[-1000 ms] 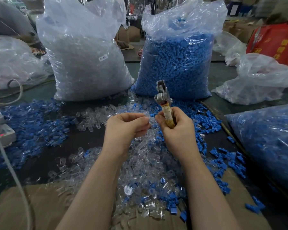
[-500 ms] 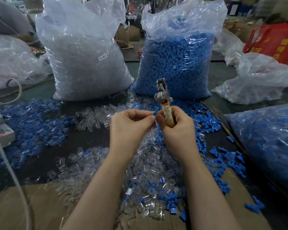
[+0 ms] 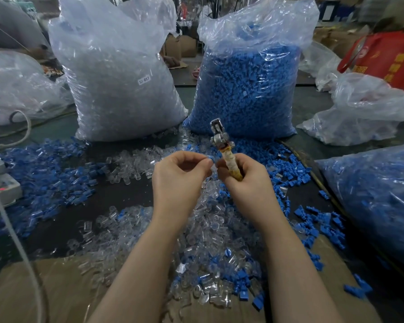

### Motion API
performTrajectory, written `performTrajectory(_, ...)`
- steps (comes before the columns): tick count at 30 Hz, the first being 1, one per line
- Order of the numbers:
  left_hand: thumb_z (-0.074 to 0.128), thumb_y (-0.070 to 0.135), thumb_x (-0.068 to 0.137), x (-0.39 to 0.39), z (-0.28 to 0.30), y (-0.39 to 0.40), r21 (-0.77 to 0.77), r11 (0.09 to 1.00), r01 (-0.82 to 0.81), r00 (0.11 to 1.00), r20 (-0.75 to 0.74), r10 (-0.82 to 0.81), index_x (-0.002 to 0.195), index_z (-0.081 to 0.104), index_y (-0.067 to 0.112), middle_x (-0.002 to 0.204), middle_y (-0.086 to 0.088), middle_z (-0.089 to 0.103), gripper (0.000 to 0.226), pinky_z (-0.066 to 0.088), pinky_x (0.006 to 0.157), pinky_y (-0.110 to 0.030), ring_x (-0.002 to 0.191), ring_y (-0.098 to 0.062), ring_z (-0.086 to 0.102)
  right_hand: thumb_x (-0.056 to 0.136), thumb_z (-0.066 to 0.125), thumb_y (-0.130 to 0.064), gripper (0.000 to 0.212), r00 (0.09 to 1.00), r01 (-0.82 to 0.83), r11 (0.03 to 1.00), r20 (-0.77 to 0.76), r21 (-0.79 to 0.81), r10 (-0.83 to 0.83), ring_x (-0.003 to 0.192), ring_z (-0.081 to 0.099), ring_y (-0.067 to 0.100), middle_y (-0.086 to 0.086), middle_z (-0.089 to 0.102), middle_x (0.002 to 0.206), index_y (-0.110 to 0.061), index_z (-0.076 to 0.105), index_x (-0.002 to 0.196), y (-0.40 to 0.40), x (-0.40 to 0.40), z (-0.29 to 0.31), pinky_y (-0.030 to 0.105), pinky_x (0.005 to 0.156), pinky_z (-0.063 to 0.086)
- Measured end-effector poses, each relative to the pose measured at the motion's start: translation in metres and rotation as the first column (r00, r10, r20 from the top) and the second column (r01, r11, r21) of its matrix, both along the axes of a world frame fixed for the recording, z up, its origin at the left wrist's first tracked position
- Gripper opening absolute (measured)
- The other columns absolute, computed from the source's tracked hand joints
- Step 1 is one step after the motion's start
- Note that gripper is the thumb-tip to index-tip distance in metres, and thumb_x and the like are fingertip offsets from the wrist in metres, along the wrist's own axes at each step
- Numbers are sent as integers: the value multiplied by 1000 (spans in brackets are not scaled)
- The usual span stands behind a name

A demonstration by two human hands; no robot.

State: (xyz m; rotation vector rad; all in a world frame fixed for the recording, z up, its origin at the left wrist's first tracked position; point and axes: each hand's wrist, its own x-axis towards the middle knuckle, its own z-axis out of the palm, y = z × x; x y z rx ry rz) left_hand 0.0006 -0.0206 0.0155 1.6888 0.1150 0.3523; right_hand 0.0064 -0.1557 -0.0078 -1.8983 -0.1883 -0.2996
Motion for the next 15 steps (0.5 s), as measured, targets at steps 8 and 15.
performTrajectory(8, 71, 2, 86, 2, 4, 8, -185, 982, 36, 998, 58, -26, 84, 70, 8, 78, -8, 73, 7, 52, 63, -13, 68, -10, 71, 91, 64, -15, 5, 994, -55, 994, -97, -93, 46, 75, 61, 20, 1, 66, 80, -19, 65, 90, -10, 1, -1, 41, 71, 52)
performTrajectory(15, 69, 1, 87, 5, 4, 15, -150, 988, 46, 993, 111, -30, 86, 69, 6, 78, -8, 71, 5, 52, 64, -14, 66, -6, 69, 89, 67, -14, 10, 977, -169, 970, -157, -175, 142, 83, 60, 36, 14, 63, 87, -11, 59, 95, -10, 1, 1, 52, 76, 50)
